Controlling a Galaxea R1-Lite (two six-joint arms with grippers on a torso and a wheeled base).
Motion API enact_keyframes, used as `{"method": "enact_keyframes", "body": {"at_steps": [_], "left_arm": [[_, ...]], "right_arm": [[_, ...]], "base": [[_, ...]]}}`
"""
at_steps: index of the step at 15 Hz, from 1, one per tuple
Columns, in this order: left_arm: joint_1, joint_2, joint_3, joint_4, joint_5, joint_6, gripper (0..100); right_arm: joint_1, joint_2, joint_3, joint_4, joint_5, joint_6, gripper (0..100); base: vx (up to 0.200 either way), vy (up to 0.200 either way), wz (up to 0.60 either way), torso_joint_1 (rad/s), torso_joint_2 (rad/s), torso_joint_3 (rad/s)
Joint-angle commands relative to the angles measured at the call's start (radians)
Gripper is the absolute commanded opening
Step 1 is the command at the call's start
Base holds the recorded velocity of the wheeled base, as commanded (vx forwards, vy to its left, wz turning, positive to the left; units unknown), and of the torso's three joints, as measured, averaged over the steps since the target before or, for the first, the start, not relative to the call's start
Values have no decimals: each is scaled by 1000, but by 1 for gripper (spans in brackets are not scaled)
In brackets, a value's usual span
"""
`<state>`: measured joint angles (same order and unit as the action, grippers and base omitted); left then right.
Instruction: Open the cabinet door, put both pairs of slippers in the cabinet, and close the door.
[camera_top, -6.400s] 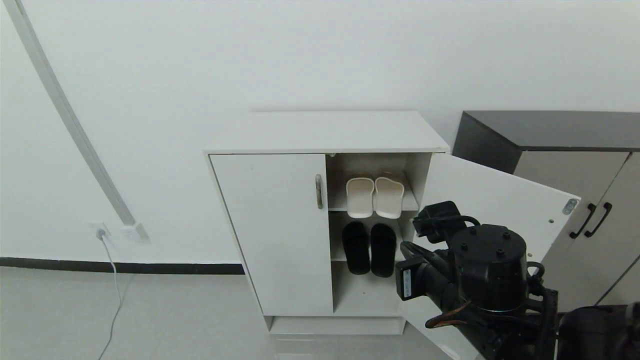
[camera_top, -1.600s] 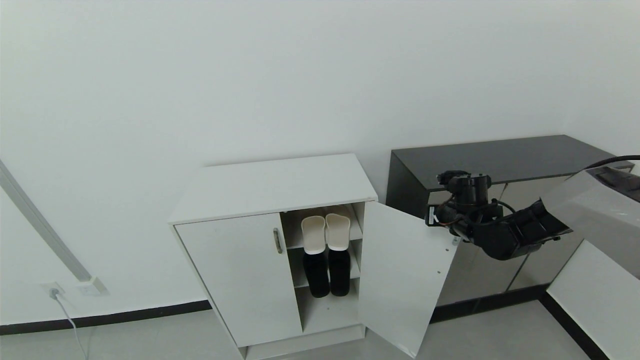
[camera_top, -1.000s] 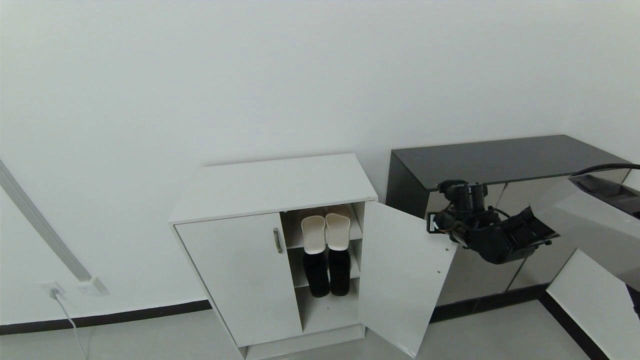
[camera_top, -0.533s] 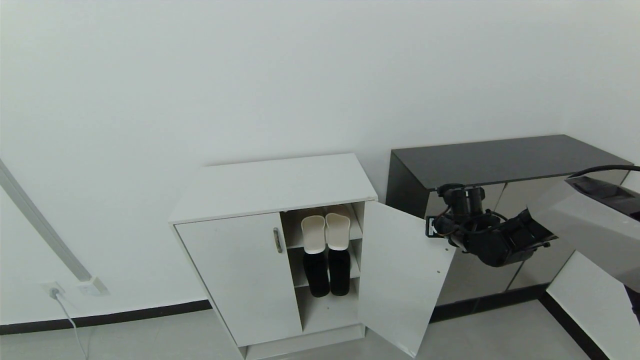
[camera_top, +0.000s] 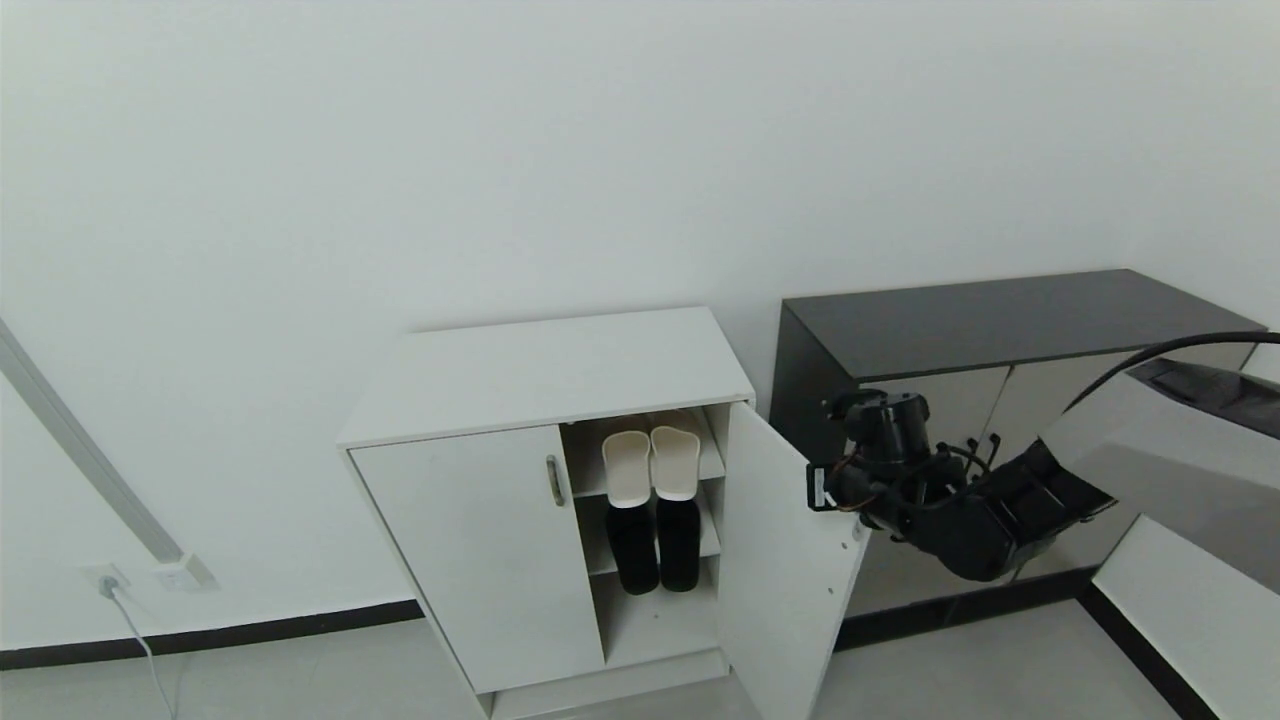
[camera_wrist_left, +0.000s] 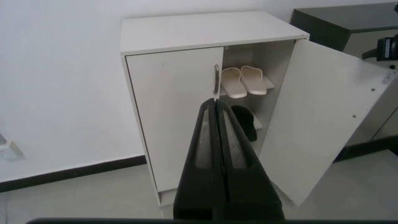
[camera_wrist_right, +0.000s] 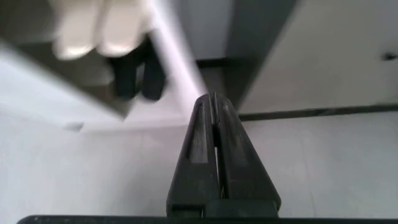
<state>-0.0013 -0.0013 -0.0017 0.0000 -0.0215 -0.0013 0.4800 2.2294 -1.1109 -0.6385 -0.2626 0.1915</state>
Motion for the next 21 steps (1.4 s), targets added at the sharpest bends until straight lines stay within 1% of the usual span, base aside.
{"method": "enact_keyframes", "body": {"at_steps": [1,3,4,5,7,10,15,19,21], "left_arm": [[0,1,0,0,0,0,0],[0,1,0,0,0,0,0],[0,1,0,0,0,0,0],[0,1,0,0,0,-2,0],[0,1,0,0,0,-2,0],[0,1,0,0,0,-2,0],[0,1,0,0,0,-2,0],[0,1,0,0,0,-2,0],[0,1,0,0,0,-2,0]], "right_arm": [[97,-86,77,-12,-3,2,0],[127,-117,114,-66,-6,-1,0],[137,-126,149,-115,2,-9,0],[146,-128,186,-185,6,-32,0],[158,-126,230,-248,13,-86,0],[192,-157,278,-279,11,-118,0],[206,-157,283,-290,11,-129,0],[206,-154,301,-291,14,-129,0],[204,-146,307,-325,14,-130,0]], "base": [[0,0,0,0,0,0],[0,0,0,0,0,0],[0,0,0,0,0,0],[0,0,0,0,0,0],[0,0,0,0,0,0],[0,0,0,0,0,0],[0,0,0,0,0,0],[0,0,600,0,1,0],[0,0,0,0,0,0]]}}
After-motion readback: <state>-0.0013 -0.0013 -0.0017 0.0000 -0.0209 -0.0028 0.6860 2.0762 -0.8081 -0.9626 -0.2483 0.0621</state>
